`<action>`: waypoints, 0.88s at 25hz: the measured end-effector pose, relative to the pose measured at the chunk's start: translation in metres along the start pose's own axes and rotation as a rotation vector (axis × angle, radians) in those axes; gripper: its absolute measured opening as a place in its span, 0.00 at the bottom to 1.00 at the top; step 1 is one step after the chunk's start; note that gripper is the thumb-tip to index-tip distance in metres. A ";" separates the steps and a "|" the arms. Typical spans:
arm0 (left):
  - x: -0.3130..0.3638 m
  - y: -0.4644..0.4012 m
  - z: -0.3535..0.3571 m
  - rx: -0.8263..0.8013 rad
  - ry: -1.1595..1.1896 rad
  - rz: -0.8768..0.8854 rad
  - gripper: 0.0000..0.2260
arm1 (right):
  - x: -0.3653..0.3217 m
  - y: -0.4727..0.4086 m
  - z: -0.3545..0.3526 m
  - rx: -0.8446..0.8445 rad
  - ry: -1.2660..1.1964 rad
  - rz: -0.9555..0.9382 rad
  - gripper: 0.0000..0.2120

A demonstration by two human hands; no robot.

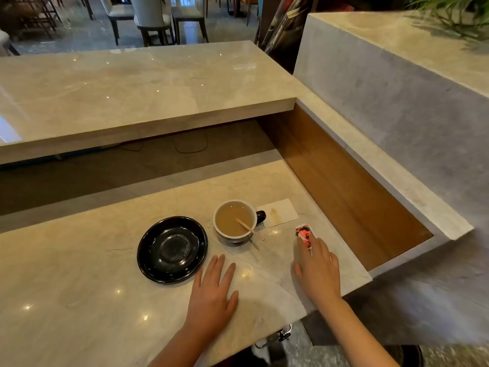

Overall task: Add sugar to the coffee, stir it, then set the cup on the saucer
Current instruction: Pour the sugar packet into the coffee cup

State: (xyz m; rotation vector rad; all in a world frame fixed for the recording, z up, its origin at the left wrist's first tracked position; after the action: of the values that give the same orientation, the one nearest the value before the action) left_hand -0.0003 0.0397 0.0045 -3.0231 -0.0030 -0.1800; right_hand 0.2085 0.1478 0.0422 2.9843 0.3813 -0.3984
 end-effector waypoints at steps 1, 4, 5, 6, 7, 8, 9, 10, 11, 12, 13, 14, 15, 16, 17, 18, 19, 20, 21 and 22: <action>-0.002 0.001 0.004 -0.017 -0.025 -0.007 0.24 | 0.003 -0.003 0.001 -0.019 0.023 0.019 0.26; -0.008 0.006 0.009 -0.055 0.004 -0.037 0.26 | 0.009 -0.010 0.006 -0.004 0.023 0.020 0.23; -0.008 0.006 0.012 -0.057 0.012 -0.036 0.26 | 0.011 -0.012 0.007 0.020 0.002 0.021 0.21; -0.008 0.004 0.012 -0.065 0.013 -0.034 0.26 | 0.011 -0.013 0.007 0.058 -0.036 0.023 0.18; -0.008 0.003 0.012 -0.064 0.011 -0.036 0.26 | 0.013 -0.015 0.005 0.111 -0.078 0.029 0.16; -0.008 0.003 0.012 -0.067 0.013 -0.037 0.26 | 0.014 -0.019 0.000 0.152 -0.128 0.050 0.14; -0.008 0.004 0.012 -0.073 0.014 -0.038 0.26 | 0.017 -0.022 -0.003 0.181 -0.175 0.080 0.12; -0.009 0.004 0.013 -0.080 0.015 -0.044 0.26 | 0.019 -0.026 -0.005 0.187 -0.212 0.113 0.11; -0.009 0.005 0.014 -0.083 0.010 -0.048 0.27 | 0.021 -0.030 -0.006 0.179 -0.243 0.141 0.11; -0.009 0.004 0.014 -0.088 0.005 -0.052 0.27 | 0.023 -0.034 -0.007 0.163 -0.262 0.167 0.11; -0.009 0.004 0.014 -0.090 0.003 -0.054 0.27 | 0.025 -0.036 -0.008 0.150 -0.280 0.194 0.13; -0.009 0.005 0.015 -0.094 0.005 -0.057 0.27 | 0.028 -0.037 -0.009 0.139 -0.299 0.223 0.16; -0.009 0.005 0.015 -0.094 0.007 -0.057 0.27 | 0.032 -0.039 -0.009 0.127 -0.316 0.251 0.20; -0.009 0.005 0.015 -0.097 0.008 -0.057 0.27 | 0.035 -0.040 -0.009 0.105 -0.323 0.276 0.23; -0.009 0.005 0.015 -0.094 0.008 -0.056 0.27 | 0.038 -0.041 -0.008 0.081 -0.319 0.297 0.24; -0.009 0.005 0.015 -0.092 0.007 -0.055 0.27 | 0.040 -0.043 -0.007 0.063 -0.327 0.313 0.24; -0.009 0.005 0.015 -0.089 0.010 -0.055 0.27 | 0.041 -0.044 -0.006 0.058 -0.356 0.325 0.23; -0.009 0.005 0.015 -0.094 0.010 -0.057 0.27 | 0.041 -0.045 -0.004 0.063 -0.411 0.328 0.21; -0.009 0.006 0.015 -0.099 0.006 -0.058 0.27 | 0.040 -0.044 -0.003 0.071 -0.482 0.323 0.18; -0.009 0.006 0.015 -0.104 0.004 -0.059 0.27 | 0.039 -0.042 -0.002 0.081 -0.560 0.309 0.16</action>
State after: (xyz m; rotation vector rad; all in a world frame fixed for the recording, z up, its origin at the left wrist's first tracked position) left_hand -0.0078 0.0359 -0.0118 -3.1285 -0.0856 -0.1973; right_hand 0.2341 0.1974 0.0304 2.7643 -0.1502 -1.1808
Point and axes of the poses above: each hand's wrist, its own y-axis away from the middle knuckle, its own z-axis out of the palm, x = y × z, the point moved 4 cm from there along -y, towards the middle knuckle, and after that the axes turned 11 degrees about -y, right-handed, at the moved point
